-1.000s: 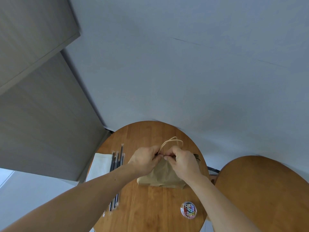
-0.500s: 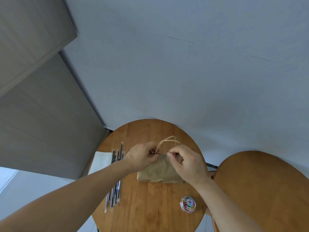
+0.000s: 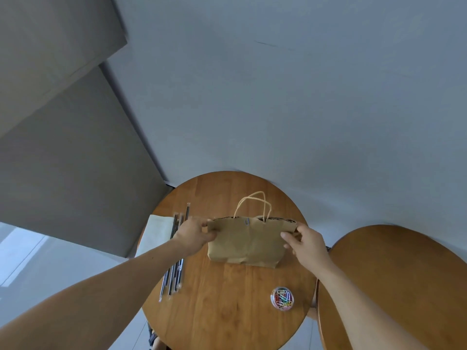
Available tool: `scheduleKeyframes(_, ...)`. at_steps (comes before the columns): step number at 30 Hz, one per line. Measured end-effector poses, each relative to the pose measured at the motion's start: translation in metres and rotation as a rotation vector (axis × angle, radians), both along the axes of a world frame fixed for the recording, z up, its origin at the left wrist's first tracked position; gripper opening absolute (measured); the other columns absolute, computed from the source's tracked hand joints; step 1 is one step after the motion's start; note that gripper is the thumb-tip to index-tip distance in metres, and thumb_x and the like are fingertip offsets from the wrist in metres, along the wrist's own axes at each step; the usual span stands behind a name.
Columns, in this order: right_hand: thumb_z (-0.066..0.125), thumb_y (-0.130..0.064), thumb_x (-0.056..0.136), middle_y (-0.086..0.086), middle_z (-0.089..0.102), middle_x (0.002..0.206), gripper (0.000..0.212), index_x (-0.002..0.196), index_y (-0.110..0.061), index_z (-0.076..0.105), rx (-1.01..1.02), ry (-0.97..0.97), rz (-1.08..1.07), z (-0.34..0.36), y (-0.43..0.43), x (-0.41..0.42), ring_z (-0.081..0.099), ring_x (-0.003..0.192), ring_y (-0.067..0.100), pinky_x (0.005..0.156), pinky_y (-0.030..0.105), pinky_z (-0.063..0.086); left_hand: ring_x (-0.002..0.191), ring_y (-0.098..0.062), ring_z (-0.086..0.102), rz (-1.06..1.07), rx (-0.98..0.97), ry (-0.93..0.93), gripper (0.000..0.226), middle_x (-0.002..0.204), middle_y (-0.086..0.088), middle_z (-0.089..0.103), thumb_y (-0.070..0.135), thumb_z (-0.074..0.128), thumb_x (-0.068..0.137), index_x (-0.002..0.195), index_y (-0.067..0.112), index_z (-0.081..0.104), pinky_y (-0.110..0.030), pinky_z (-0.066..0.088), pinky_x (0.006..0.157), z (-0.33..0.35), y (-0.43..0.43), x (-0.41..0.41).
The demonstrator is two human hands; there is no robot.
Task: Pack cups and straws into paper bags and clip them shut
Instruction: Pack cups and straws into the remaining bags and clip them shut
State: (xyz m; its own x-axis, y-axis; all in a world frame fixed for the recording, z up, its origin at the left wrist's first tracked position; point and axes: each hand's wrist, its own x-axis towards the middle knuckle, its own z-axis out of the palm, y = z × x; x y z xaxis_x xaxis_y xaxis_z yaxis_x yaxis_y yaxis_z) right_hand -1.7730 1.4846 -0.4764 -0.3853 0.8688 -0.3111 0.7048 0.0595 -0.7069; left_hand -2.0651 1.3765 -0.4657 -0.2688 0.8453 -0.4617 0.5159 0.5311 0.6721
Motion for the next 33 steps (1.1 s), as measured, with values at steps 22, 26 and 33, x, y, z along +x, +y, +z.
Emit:
scheduleKeyframes(22, 0.062, -0.032, 0.095, 0.002, 0.060, 0.063, 0.016, 0.094, -0.017, 0.060, 0.518, 0.544, -0.339, 0.251, -0.041, -0.163, 0.057, 0.058, 0.015, 0.058, 0.026, 0.046, 0.082, 0.003, 0.069, 0.367, 0.713, -0.271, 0.009, 0.088, 0.017, 0.075, 0.030, 0.066, 0.095, 0.090, 0.031, 0.073, -0.004, 0.047, 0.064, 0.240, -0.065, -0.090)
scheduleKeyframes(26, 0.063, -0.030, 0.095, 0.001, 0.061, 0.069, 0.013, 0.094, -0.018, 0.058, 0.632, 0.630, -0.314, 0.327, -0.061, -0.220, 0.057, 0.059, 0.008, 0.056, 0.009, 0.040, 0.076, -0.003, 0.070, 0.422, 0.883, -0.229, 0.014, 0.085, 0.010, 0.076, 0.033, 0.063, 0.096, 0.089, 0.023, 0.070, -0.016, 0.052, 0.064, 0.308, -0.095, -0.128)
scheduleKeyframes(33, 0.064, -0.032, 0.091, 0.000, 0.065, 0.086, 0.008, 0.089, -0.025, 0.061, 0.697, 0.820, -0.260, 0.446, -0.103, -0.320, 0.063, 0.081, 0.023, 0.081, 0.039, 0.054, 0.071, -0.025, 0.059, 0.500, 1.153, -0.008, 0.030, 0.084, -0.013, 0.068, 0.037, 0.057, 0.098, 0.089, 0.008, 0.061, -0.042, 0.052, 0.071, 0.422, -0.149, -0.198)
